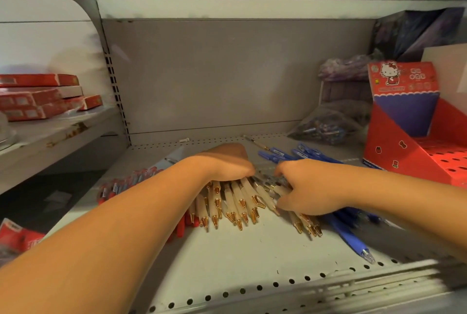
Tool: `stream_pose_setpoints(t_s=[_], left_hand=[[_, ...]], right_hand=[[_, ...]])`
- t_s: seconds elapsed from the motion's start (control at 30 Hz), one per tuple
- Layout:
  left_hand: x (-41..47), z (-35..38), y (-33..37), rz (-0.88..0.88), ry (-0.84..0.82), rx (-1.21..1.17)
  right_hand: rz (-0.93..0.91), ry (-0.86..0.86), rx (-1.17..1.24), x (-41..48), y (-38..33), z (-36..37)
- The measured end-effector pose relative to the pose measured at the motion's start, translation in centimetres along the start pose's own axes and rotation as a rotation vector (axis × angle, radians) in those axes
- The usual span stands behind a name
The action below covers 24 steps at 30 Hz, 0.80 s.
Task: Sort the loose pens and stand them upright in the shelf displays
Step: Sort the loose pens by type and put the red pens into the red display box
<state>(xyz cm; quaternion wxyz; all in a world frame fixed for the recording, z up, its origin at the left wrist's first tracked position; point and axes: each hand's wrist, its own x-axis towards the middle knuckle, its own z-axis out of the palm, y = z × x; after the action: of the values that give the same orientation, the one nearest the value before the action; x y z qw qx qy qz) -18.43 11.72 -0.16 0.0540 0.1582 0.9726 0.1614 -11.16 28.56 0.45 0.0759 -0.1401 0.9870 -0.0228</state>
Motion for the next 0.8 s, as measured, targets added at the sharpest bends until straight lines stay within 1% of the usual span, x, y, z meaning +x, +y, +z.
stream_pose_setpoints(t_s=[0.1, 0.23, 0.3, 0.4, 0.47, 0.53, 0.63, 0.7, 0.8], left_hand=[[0.3, 0.3, 0.4, 0.006, -0.032, 0.023], [0.5, 0.7, 0.6, -0.026, -0.052, 0.07], [0.4, 0.8, 0.4, -0.033, -0.037, 0.063], [0.4, 0.6, 0.3, -0.03, -0.034, 0.059], [0.6, 0.6, 0.2, -0.025, -0.009, 0.076], [0.9, 0.2, 0.3, -0.019, 0.061, 0.088], [1.6, -0.4, 0.4, 0.023, 0.135, 0.16], [2.4, -0.5, 0.0, 0.024, 0.125, 0.182], [3.9, -0.3, -0.9, -0.022, 0.027, 0.205]], right_hand=[[-0.011, 0.062, 0.075, 0.7, 0.6, 0.2], [-0.09, 0.139, 0.102, 1.1, 0.9, 0.8], [-0.143, 0.14, 0.139, 1.0, 1.5, 0.6], [-0.252, 0.07, 0.2, 0.2, 3.0, -0.3], [-0.313, 0.01, 0.142, -0.5, 4.1, -0.7], [-0.356, -0.031, 0.039, -1.1, 5.0, -0.6], [-0.398, -0.055, -0.04, -1.4, 5.9, 0.1], [-0.42, -0.022, -0.047, -1.3, 6.3, 0.4], [-0.463, 0.021, -0.059, -1.3, 6.4, 0.4]])
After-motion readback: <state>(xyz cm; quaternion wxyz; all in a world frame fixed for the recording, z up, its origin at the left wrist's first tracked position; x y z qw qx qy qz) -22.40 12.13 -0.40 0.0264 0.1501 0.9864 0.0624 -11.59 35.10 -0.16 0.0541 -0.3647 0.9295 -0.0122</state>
